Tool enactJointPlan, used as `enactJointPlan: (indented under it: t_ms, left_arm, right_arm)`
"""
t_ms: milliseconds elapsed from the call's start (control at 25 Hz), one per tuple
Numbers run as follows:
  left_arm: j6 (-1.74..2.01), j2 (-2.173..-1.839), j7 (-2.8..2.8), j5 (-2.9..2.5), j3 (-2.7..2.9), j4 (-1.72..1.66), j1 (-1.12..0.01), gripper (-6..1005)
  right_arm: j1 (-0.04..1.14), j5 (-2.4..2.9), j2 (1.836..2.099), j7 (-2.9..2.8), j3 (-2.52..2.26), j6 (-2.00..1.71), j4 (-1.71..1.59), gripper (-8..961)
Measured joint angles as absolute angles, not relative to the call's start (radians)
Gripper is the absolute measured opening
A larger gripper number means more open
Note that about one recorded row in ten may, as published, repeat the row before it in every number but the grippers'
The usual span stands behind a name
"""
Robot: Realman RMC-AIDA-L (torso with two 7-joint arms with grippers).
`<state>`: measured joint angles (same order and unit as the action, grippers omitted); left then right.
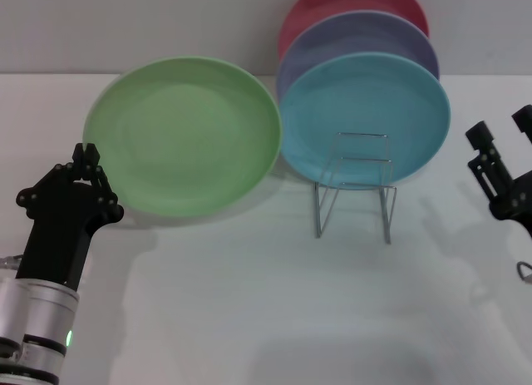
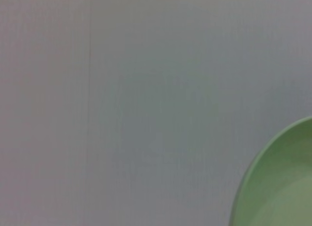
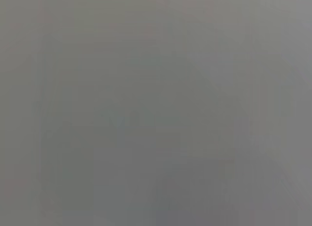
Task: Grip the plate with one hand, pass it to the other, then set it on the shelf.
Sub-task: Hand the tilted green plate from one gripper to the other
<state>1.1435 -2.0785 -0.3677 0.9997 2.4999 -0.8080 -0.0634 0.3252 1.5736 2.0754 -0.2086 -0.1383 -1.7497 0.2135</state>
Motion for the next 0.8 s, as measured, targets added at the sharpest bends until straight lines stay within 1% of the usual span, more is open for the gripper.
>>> enactJointPlan:
  t_ms: [160, 240, 280, 320, 400, 520, 560, 600, 720, 760, 800]
  left_arm:
    - [1.154, -2.078, -0.381, 1.005, 2.511, -0.814, -0.058, 30]
    - [1.16, -2.079, -0.414, 1.006, 2.527, -0.826, -0.053, 30]
    - [1.16, -2.079, -0.414, 1.006, 2.527, -0.826, -0.053, 30]
    - [1.162, -2.079, -0.422, 1.006, 2.532, -0.829, -0.051, 30]
    - [1.169, -2.079, -0.435, 1.006, 2.541, -0.832, -0.048, 30]
    - [1.178, -2.079, -0.451, 1.007, 2.55, -0.834, -0.046, 29]
    - [1.181, -2.079, -0.457, 1.007, 2.554, -0.835, -0.043, 29]
    - [1.182, -2.079, -0.458, 1.007, 2.555, -0.835, -0.041, 29]
    - [1.182, -2.079, -0.458, 1.008, 2.555, -0.835, -0.038, 29]
    - [1.184, -2.079, -0.459, 1.011, 2.554, -0.834, -0.037, 29]
    - [1.184, -2.079, -0.459, 1.011, 2.554, -0.834, -0.037, 29]
  right_arm:
    - [0.329, 1.589, 2.068, -0.073, -0.145, -1.765, 0.317, 654]
    - [0.344, 1.61, 2.053, -0.014, -0.146, -1.74, 0.398, 654]
    - [0.344, 1.61, 2.053, -0.014, -0.146, -1.74, 0.398, 654]
    - [0.362, 1.617, 2.046, 0.022, -0.147, -1.709, 0.45, 654]
    - [0.383, 1.618, 2.042, 0.05, -0.147, -1.67, 0.488, 654]
    - [0.395, 1.618, 2.041, 0.063, -0.148, -1.643, 0.506, 655]
    - [0.415, 1.626, 2.042, 0.068, -0.151, -1.602, 0.518, 655]
    - [0.44, 1.638, 2.049, 0.061, -0.154, -1.555, 0.521, 654]
    - [0.452, 1.642, 2.053, 0.055, -0.154, -1.533, 0.522, 652]
    - [0.473, 1.643, 2.061, 0.041, -0.153, -1.485, 0.522, 651]
    - [0.473, 1.643, 2.061, 0.041, -0.153, -1.485, 0.522, 651]
